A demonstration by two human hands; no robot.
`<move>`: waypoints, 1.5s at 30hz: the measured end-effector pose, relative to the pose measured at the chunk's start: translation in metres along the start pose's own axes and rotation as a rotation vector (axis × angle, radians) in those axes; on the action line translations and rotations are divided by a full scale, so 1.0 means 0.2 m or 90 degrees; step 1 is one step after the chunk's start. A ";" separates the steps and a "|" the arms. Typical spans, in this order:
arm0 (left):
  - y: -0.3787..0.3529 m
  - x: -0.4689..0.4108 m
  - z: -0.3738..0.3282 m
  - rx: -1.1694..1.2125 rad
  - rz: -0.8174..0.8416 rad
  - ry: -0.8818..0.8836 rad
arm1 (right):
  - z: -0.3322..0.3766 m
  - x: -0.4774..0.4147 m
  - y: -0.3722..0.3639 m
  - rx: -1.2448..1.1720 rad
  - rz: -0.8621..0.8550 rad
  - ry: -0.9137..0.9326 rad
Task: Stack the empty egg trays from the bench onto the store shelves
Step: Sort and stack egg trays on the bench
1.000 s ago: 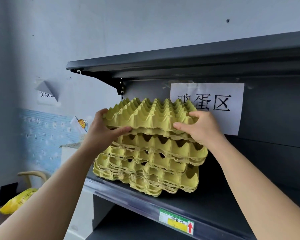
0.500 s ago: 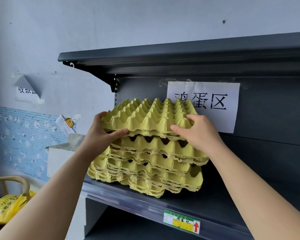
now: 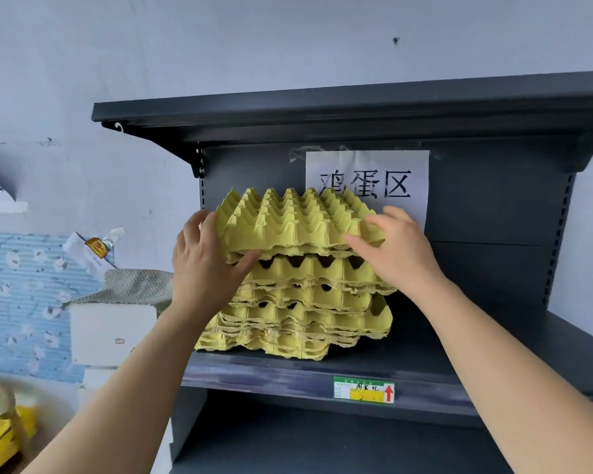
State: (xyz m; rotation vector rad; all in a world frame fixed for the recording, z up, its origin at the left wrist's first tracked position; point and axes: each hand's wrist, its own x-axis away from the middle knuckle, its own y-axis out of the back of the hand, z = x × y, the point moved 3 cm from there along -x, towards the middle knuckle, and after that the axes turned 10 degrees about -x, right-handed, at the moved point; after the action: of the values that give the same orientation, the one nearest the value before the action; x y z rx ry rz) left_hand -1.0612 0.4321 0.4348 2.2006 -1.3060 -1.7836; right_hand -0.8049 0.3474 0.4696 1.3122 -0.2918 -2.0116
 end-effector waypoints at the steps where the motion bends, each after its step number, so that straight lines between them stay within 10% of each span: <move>1: 0.01 0.02 -0.04 -0.017 -0.016 -0.034 | 0.01 0.03 0.02 0.005 -0.001 0.007; 23: -0.67 1.34 -1.77 0.199 0.261 -0.453 | -1.19 1.40 1.13 0.228 0.012 -0.281; 33: -1.14 2.09 -2.79 0.254 0.445 -0.505 | -2.08 1.99 1.83 0.250 0.063 -0.449; 45: -1.97 2.59 -3.24 0.163 0.668 -0.452 | -3.11 2.15 1.96 0.184 0.098 -0.616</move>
State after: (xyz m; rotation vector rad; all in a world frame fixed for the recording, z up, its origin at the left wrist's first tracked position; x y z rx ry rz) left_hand -0.3073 0.0758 0.0510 0.5147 -2.2651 -1.9128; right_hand -0.1954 -0.1089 0.0870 0.3363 -1.1128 -2.3819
